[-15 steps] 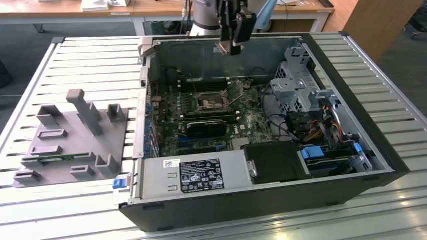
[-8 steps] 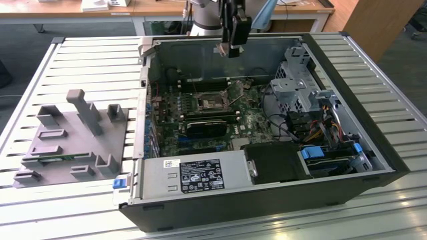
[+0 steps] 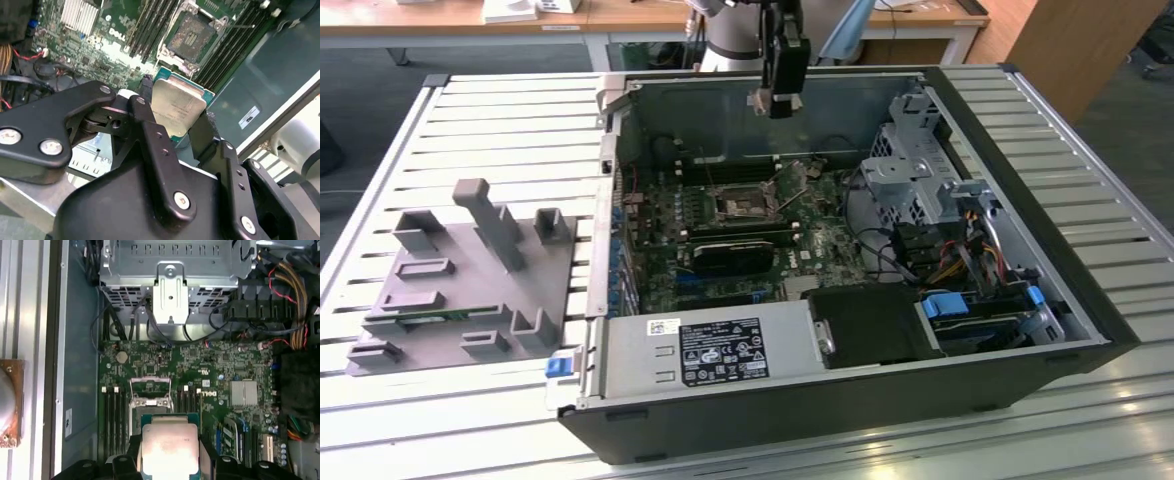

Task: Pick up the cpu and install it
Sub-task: 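Place the cpu into insertion slot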

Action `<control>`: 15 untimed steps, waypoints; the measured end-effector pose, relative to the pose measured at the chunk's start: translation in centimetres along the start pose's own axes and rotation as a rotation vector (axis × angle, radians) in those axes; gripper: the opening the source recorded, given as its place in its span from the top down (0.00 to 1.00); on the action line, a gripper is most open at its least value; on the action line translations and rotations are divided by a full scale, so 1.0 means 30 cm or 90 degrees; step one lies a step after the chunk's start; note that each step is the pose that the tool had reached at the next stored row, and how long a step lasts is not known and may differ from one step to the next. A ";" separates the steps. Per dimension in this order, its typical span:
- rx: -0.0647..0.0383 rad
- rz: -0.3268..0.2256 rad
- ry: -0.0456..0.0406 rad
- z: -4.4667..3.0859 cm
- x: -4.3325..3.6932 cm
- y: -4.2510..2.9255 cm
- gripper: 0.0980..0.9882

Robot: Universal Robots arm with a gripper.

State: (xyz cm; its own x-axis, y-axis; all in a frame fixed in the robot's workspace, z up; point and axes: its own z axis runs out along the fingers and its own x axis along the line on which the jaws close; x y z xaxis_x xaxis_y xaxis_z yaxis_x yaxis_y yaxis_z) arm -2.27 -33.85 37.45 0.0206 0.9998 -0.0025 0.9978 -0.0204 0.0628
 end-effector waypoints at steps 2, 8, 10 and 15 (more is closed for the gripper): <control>0.000 -0.001 0.0020 0.003 0.000 -0.009 0.50; 0.000 -0.027 0.0088 0.020 0.000 -0.011 0.50; 0.000 -0.027 0.0088 0.022 0.000 -0.012 0.50; 0.000 -0.027 0.0090 0.026 0.000 -0.012 0.50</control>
State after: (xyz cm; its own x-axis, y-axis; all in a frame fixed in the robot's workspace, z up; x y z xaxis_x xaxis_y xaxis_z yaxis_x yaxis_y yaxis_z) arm -2.58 -33.84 36.65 -0.0224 0.9997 0.0089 0.9978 0.0218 0.0624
